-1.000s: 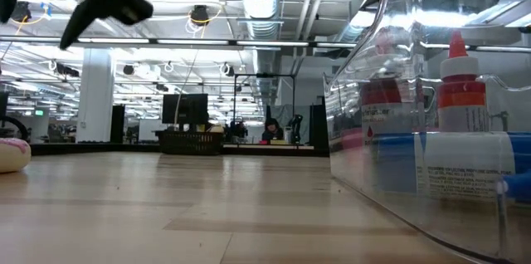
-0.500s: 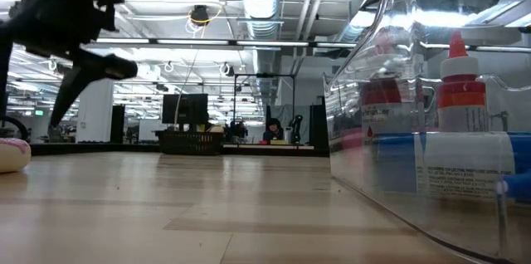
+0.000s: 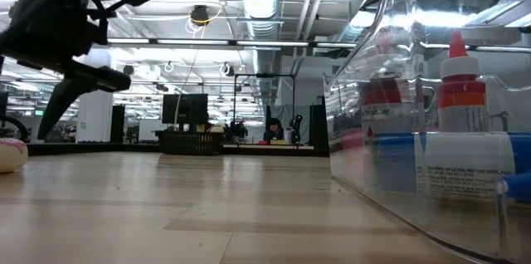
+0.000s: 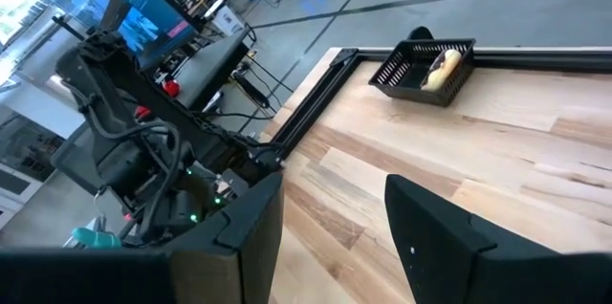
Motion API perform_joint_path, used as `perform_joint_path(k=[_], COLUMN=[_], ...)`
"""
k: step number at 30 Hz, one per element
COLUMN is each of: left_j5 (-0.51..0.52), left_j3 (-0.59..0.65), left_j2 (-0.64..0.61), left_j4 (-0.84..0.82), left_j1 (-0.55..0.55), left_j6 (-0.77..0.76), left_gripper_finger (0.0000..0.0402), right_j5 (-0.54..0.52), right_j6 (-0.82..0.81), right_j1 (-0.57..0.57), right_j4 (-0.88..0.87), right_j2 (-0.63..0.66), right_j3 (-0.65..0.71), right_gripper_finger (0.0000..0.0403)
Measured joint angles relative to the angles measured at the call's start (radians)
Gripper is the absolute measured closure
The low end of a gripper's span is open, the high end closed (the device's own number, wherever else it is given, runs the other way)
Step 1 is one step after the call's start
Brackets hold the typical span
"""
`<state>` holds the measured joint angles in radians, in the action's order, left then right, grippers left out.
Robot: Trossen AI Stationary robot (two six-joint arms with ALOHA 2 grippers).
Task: Pick & Place Food Item
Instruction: Put the pink donut into the black bin
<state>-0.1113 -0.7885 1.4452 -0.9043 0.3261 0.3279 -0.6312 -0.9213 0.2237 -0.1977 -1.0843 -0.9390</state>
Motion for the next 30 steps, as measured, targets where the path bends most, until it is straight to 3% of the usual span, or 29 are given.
perform_joint_path(k=[8,17,30], left_j5=[-0.068,-0.001,-0.016], left_j3=[-0.034,-0.034,0.044], left_j2=[0.000,0.001,0.002], left_j4=[0.022,0.079,0.103], left_j1=[0.024,0.020,0.020], left_j6=[0.012,0.039,0.034], left_gripper_finger=[0.0207,0.0207,0.0207], right_j5=[-0.002,-0.010,-0.068], right_j6=[-0.014,-0.014,-0.014], right_j1=[0.000,0.000,0.045], right_j4=[-0.011,-0.027,-0.031], right_j2=[0.000,0.000,0.000], right_j3=[0.000,0.000,0.000], right_gripper_finger=[0.0226,0.0226,0.0226])
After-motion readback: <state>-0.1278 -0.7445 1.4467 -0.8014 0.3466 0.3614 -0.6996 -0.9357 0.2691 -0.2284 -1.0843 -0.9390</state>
